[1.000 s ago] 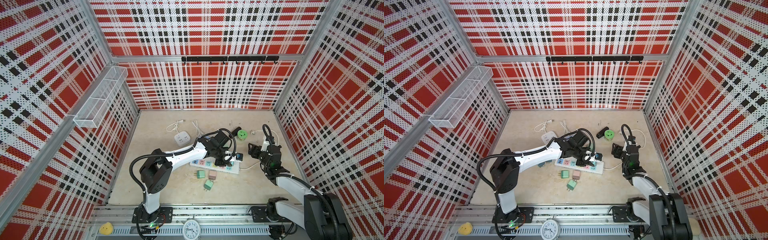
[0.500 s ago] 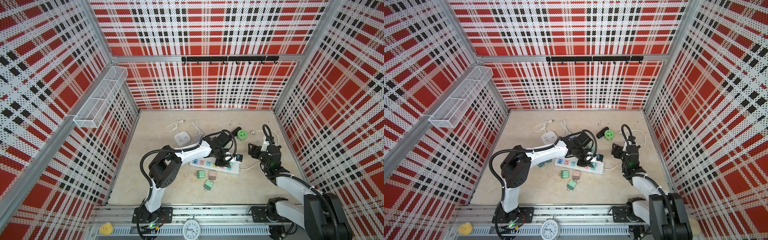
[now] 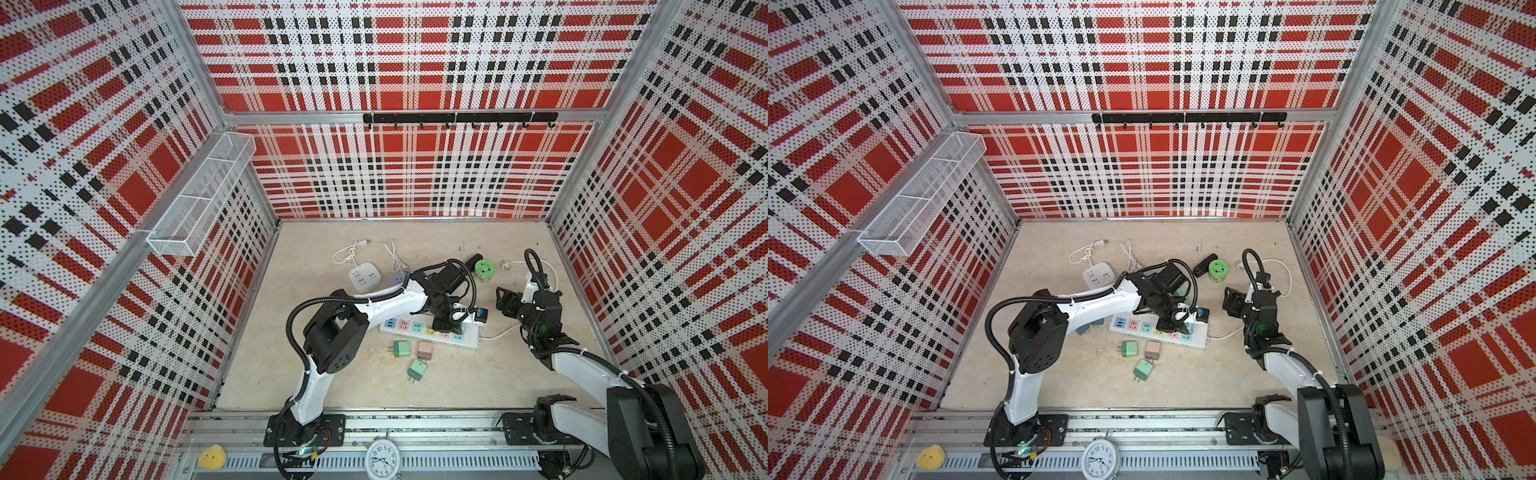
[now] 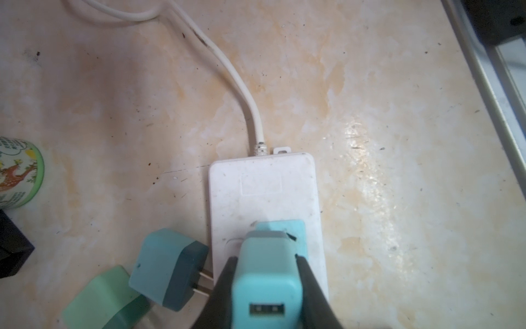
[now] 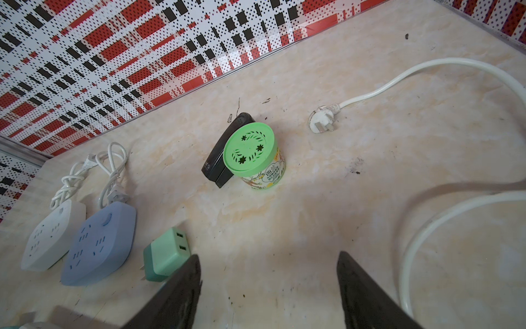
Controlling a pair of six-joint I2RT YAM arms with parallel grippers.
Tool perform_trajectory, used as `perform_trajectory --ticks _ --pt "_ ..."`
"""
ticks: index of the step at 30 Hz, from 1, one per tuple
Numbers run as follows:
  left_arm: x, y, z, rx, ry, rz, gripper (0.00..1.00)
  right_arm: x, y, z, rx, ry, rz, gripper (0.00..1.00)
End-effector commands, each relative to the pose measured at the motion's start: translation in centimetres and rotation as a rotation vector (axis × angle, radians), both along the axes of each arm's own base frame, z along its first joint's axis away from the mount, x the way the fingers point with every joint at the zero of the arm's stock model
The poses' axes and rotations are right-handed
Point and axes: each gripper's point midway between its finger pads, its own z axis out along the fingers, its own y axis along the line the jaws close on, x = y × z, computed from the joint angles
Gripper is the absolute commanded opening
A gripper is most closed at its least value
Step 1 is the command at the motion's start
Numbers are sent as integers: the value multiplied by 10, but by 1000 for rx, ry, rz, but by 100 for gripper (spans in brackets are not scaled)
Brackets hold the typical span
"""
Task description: Insert the plug
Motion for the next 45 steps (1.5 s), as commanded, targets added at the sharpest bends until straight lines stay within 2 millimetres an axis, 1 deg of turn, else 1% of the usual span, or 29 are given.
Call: perform_trajectory --ticks 1,7,14,23,29,38,42,45 --pt "-5 0 -7 34 7 -15 0 8 -3 12 3 -43 -17 76" --pt "-8 0 -12 60 12 -14 0 7 -3 11 4 -41 -17 76" --pt "-14 -1 -11 69 22 -17 0 8 -2 12 5 -43 -15 76" --pt "-8 0 -19 98 38 23 0 8 -2 12 4 -44 -15 75" --pt "-6 3 -29 119 64 52 0 8 -2 11 5 -44 -13 75" --pt "-11 10 -46 161 114 94 0 8 -3 12 4 -50 -18 75" --pt "-12 8 -52 171 173 169 0 9 -3 11 2 -44 -22 75" --pt "-10 5 -59 182 186 221 0 10 -3 10 2 -39 -23 74"
